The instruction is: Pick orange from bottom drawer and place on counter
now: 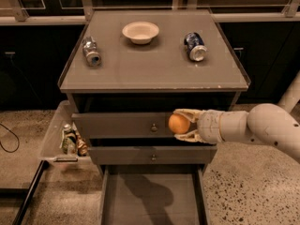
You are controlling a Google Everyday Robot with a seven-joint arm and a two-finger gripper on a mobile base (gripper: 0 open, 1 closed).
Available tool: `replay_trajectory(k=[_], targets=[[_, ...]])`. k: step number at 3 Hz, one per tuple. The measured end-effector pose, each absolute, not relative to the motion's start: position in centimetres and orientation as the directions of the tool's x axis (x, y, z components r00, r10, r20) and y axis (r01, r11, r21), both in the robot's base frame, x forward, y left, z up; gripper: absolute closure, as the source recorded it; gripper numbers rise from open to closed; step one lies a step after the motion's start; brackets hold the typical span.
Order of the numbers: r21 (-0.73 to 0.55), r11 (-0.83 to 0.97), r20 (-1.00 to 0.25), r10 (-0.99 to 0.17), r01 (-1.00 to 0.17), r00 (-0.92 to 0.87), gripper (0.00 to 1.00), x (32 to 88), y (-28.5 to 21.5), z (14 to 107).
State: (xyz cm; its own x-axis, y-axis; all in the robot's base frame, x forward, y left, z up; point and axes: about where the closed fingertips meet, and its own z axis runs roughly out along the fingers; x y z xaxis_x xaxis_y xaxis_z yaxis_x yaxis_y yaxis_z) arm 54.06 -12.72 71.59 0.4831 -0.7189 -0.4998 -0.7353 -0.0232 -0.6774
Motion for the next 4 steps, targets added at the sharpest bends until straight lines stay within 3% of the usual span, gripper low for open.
replay_trajectory(k=[2, 4], targets=[[-0.698, -0.035, -0.472, -0.729, -0.716, 0.496, 1.00, 52.3, -13.3, 74.1], [-0.767, -0.173, -0.267, -0.790, -0.618, 0.552, 1.00, 49.1, -13.5, 87.5]])
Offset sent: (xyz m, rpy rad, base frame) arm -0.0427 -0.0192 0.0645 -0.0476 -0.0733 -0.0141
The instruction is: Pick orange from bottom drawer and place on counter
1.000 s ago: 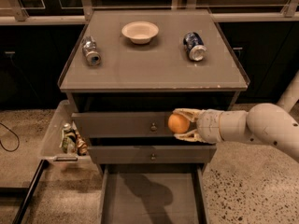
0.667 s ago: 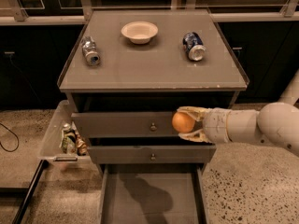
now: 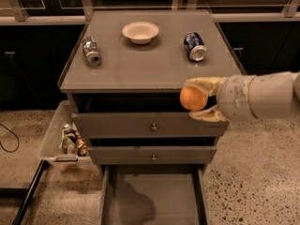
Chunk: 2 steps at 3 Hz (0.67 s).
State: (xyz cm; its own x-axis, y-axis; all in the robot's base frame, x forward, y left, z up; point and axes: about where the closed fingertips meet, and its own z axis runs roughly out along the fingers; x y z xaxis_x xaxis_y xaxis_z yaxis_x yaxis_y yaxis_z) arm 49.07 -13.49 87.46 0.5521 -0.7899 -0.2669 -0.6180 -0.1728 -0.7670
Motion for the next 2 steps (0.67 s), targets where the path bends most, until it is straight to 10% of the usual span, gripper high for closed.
replay_trajectory(k=[2], targets=[[-0.785, -0.197, -0.250, -0.766, -0.587, 0.592, 1.00, 51.10, -12.68, 94.39]])
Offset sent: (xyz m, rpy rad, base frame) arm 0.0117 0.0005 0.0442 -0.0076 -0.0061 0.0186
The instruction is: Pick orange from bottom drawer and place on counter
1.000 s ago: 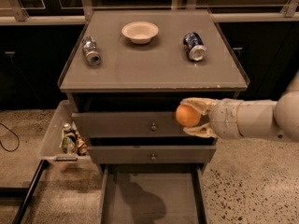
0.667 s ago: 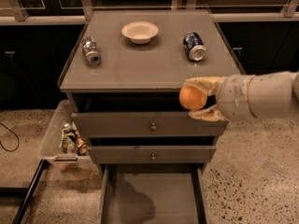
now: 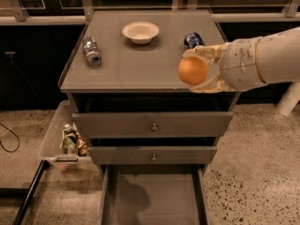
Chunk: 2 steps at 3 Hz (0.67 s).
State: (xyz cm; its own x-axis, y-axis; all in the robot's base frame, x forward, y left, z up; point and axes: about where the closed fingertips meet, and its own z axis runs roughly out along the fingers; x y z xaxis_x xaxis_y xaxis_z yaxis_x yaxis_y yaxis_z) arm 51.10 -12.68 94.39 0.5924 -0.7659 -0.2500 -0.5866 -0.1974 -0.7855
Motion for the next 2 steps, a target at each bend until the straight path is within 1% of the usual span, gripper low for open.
replay_trajectory(k=[1, 2], targets=[[-0.792, -0.169, -0.276, -0.758, -0.587, 0.591, 1.00, 52.9, -12.7, 94.4], [-0.788, -0.131, -0.298, -0.774, -0.602, 0.558, 1.00, 57.4, -13.6, 94.9]])
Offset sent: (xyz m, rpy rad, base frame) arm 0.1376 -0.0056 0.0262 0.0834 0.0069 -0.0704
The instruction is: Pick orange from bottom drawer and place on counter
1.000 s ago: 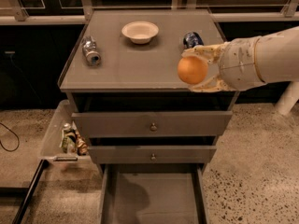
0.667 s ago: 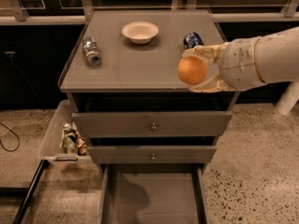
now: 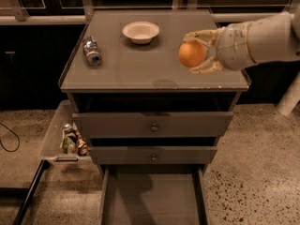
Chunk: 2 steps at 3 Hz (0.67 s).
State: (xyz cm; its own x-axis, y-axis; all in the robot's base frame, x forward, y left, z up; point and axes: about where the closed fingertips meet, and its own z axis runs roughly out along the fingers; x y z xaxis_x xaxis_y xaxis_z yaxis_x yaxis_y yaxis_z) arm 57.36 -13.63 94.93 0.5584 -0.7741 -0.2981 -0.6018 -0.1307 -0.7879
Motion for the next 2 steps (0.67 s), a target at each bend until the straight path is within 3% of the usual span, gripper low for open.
replay_trajectory(k=[2], targets=[[-0.728, -0.046, -0.409, -0.772, -0.684, 0.487, 1.00, 67.4, -14.2, 94.6]])
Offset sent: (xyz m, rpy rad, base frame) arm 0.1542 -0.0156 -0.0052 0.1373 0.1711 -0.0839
